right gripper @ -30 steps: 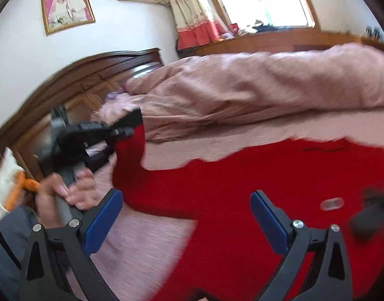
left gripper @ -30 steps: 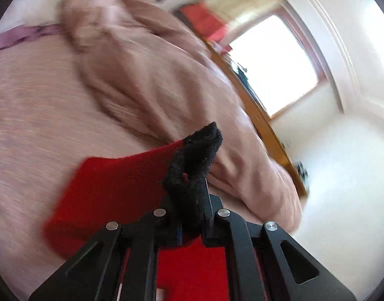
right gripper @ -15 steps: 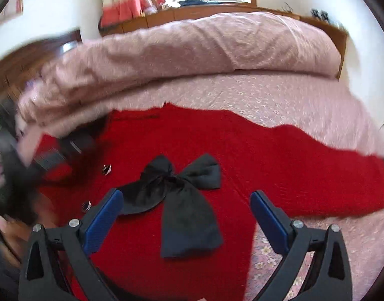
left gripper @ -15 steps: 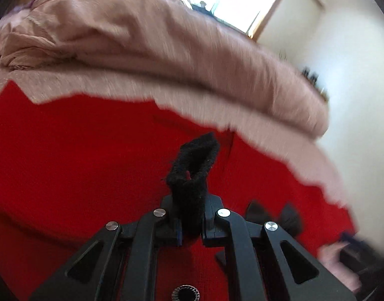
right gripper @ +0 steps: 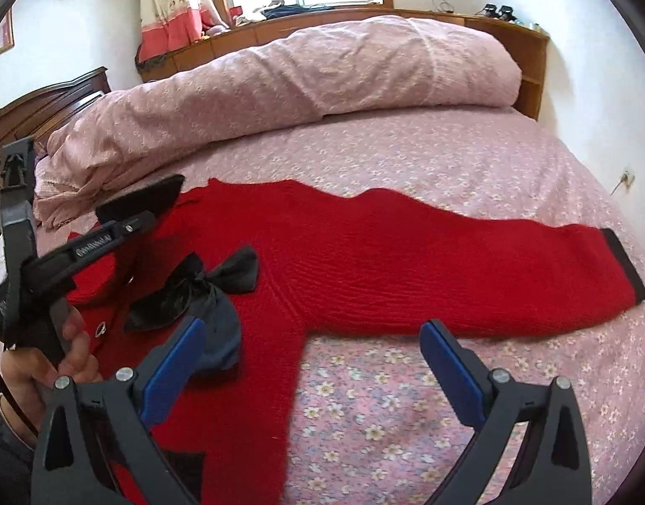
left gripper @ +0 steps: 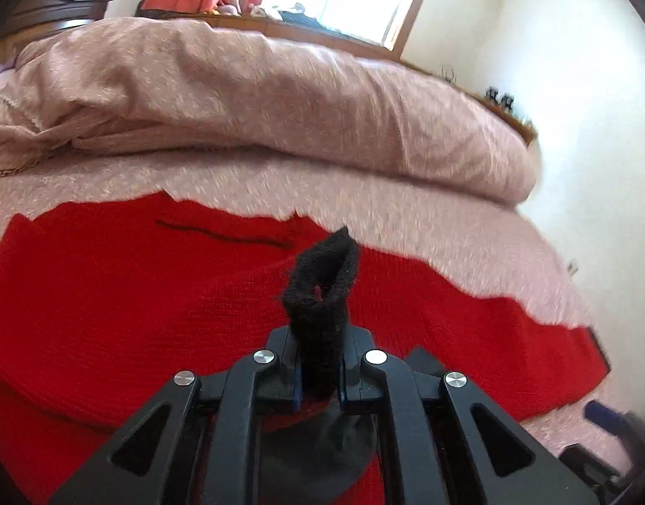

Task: Fold small clothes
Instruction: 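Carry the held sleeve across the cardigan front with the left tool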

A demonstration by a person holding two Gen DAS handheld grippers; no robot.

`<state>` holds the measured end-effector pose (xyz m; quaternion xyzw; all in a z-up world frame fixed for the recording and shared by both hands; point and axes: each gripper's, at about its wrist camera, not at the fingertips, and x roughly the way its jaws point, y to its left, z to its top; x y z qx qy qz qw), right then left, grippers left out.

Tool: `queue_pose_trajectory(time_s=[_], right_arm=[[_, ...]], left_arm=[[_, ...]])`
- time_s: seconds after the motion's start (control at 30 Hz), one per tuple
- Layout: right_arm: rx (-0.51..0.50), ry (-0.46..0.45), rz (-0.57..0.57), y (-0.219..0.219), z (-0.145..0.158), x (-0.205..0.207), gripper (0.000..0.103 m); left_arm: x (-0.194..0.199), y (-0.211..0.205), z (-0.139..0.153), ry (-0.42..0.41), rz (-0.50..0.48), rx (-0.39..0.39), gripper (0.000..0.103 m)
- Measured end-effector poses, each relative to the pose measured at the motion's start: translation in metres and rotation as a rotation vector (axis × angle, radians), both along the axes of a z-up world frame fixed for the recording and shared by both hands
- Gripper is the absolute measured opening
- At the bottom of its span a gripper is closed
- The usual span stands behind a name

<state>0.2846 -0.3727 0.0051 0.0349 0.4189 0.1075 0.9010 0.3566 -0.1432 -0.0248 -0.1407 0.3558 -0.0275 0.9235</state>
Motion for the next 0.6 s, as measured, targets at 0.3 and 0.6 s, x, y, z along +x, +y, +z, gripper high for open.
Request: queue_pose_trajectory(time_s=[0.3, 0.6], right_arm=[[-0.045, 0.023, -0.02, -0.004, -0.008, 0.002, 0.103], [-0.07, 0.015, -0.135, -0.024, -0.007, 0.006, 0.103]], left_arm=[[0.01, -0.026, -0.023, 0.038, -0.021, 0.033, 0.008], [0.01, -0.032, -0.015, -0.004, -0.061, 0.036, 0.007]])
